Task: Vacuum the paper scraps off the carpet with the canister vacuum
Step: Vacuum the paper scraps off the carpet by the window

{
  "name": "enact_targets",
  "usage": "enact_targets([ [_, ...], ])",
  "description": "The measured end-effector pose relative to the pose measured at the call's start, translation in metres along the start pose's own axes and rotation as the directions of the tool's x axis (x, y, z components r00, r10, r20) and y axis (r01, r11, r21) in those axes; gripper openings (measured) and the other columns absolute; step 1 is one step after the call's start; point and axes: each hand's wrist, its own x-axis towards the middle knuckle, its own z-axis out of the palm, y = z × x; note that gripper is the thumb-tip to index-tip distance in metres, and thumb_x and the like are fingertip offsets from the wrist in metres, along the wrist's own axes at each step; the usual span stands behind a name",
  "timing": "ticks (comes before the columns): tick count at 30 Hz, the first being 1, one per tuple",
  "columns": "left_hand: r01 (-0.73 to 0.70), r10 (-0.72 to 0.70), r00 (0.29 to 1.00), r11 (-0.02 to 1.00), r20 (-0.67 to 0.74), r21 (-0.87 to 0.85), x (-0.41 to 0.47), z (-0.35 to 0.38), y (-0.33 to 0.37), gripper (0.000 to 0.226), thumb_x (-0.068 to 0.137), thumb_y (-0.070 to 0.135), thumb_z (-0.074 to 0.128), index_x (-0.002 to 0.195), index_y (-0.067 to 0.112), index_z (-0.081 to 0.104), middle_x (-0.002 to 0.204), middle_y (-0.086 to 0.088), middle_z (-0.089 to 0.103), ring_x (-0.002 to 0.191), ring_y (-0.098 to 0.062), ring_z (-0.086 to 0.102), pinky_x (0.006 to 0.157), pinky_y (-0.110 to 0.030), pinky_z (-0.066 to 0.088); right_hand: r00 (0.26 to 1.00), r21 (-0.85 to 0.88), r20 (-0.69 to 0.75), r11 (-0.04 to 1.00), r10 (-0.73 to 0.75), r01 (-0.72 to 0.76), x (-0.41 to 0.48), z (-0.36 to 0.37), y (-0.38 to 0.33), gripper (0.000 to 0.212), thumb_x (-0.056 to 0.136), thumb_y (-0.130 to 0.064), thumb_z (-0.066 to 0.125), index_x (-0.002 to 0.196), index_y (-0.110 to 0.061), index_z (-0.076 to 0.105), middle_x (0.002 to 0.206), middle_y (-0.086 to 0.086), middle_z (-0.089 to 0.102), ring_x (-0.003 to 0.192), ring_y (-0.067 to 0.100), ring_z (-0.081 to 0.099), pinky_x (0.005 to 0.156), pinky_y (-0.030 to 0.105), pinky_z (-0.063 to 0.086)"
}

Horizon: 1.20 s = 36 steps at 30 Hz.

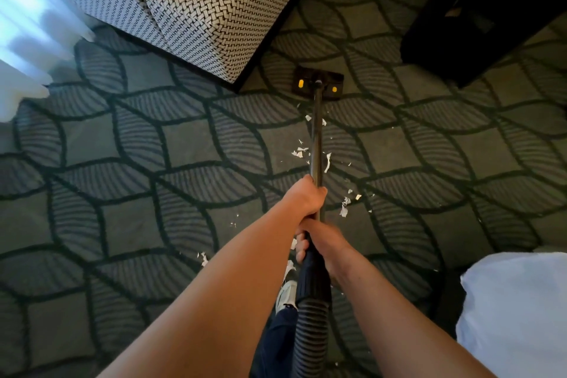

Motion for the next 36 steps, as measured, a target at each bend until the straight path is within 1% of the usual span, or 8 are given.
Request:
enact_targets([
  [4,-0.017,0.018,1.0,0.997,-0.015,0.077,-0.016,-0.006,-0.004,0.039,0.099,0.026,0.045,0.13,0.003,0.049,0.123,-0.015,0.06,0.112,-0.03,0.059,0.098,-0.04,0.048,1.0,0.043,-0.004,0.999,-0.003,0.003,-0.011,0.008,0.01,0.025,0.086,0.002,0.051,0.063,-0.007,0.048,0.05,0.003,0.041,0.033,0.011,0.038,0.034,0.019,0.035],
  [7,-0.037,0.04,0.999,0.993,-0.023,0.111,-0.033,-0.003,-0.015,0.038,0.099,0.024,0.045,0.127,0.001,0.052,0.121,-0.016,0.061,0.11,-0.031,0.06,0.095,-0.037,0.049,0.998,0.02,-0.035,0.998,-0.055,0.056,-0.023,0.01,0.028,0.023,0.085,0.004,0.051,0.064,-0.005,0.049,0.044,0.004,0.041,0.03,0.013,0.038,0.034,0.019,0.035],
  [10,-0.034,0.035,0.999,0.991,-0.006,0.127,-0.053,0.004,-0.033,0.038,0.099,0.024,0.045,0.128,0.001,0.052,0.122,-0.016,0.061,0.11,-0.03,0.06,0.094,-0.037,0.049,0.997,-0.011,-0.062,0.999,-0.043,0.043,-0.035,0.01,0.054,0.021,0.084,0.003,0.052,0.064,-0.005,0.05,0.044,0.004,0.042,0.032,0.014,0.038,0.036,0.021,0.036],
  [15,-0.029,0.03,1.0,0.995,-0.008,0.092,-0.075,0.011,-0.055,0.037,0.099,0.025,0.046,0.127,0.002,0.054,0.12,-0.015,0.062,0.109,-0.03,0.06,0.096,-0.039,0.049,0.997,-0.03,-0.052,0.998,-0.061,0.06,-0.044,0.013,0.084,0.017,0.081,0.002,0.052,0.065,-0.005,0.052,0.045,0.006,0.044,0.034,0.018,0.04,0.039,0.025,0.038],
  [22,-0.035,0.034,0.999,0.992,0.01,0.123,-0.102,0.026,-0.089,0.037,0.099,0.025,0.046,0.127,0.002,0.054,0.119,-0.015,0.062,0.109,-0.028,0.059,0.091,-0.034,0.047,0.997,-0.002,-0.055,0.998,-0.059,0.059,-0.058,0.012,0.131,0.023,0.08,0.005,0.05,0.06,-0.006,0.05,0.046,0.006,0.042,0.033,0.016,0.039,0.036,0.022,0.035],
  [28,-0.028,0.026,0.999,0.995,0.021,0.094,-0.129,0.037,-0.119,0.036,0.099,0.026,0.047,0.123,0.002,0.057,0.116,-0.015,0.064,0.108,-0.028,0.061,0.097,-0.039,0.048,0.998,0.007,-0.06,1.0,-0.03,0.03,-0.075,0.015,0.169,0.024,0.079,0.004,0.05,0.059,-0.008,0.049,0.045,0.005,0.042,0.032,0.015,0.039,0.037,0.022,0.036],
  [33,-0.033,0.032,0.999,0.994,0.016,0.107,-0.158,0.046,-0.142,0.037,0.098,0.025,0.048,0.124,0.001,0.057,0.119,-0.014,0.062,0.111,-0.029,0.058,0.092,-0.035,0.047,0.998,-0.016,-0.051,0.999,-0.038,0.037,-0.092,0.014,0.203,0.019,0.08,0.002,0.05,0.063,-0.005,0.051,0.047,0.007,0.042,0.032,0.016,0.041,0.035,0.02,0.039],
  [36,-0.017,0.013,0.999,0.993,0.03,0.12,-0.172,0.056,-0.157,0.038,0.098,0.026,0.048,0.126,0.001,0.056,0.122,-0.015,0.062,0.113,-0.03,0.058,0.096,-0.036,0.047,0.998,0.018,-0.055,1.0,-0.01,0.011,-0.1,0.013,0.225,0.021,0.081,0.004,0.049,0.062,-0.006,0.049,0.051,0.007,0.04,0.033,0.014,0.039,0.035,0.02,0.038],
])
